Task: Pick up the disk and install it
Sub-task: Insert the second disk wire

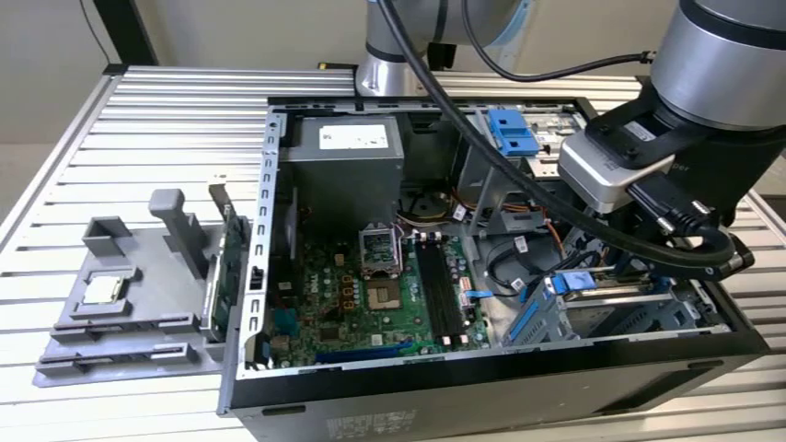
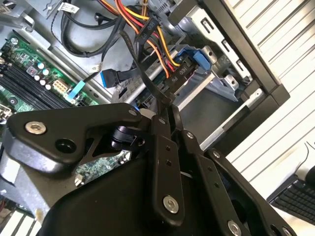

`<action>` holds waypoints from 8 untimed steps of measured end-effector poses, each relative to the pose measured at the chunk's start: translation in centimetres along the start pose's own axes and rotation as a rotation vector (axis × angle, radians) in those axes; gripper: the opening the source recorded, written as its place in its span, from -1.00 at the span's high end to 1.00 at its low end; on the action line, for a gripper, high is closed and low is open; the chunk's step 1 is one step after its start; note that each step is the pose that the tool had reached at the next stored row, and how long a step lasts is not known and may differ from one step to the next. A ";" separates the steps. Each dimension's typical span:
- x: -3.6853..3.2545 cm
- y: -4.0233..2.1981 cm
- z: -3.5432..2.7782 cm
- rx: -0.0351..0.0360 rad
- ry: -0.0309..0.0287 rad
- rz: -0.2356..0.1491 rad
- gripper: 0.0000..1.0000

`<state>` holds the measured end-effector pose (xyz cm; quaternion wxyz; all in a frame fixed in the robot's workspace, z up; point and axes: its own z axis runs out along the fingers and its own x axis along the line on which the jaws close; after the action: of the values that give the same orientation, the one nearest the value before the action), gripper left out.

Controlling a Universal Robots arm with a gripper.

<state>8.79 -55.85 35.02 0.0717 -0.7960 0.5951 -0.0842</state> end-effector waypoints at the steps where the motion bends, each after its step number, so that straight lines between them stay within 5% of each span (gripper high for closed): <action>1: 0.00 0.00 0.01 0.0000 0.0000 0.000 1.00; 8: -0.02 0.08 0.23 0.0000 0.0000 0.002 1.00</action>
<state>8.76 -55.85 34.77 0.0717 -0.7954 0.5959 -0.0841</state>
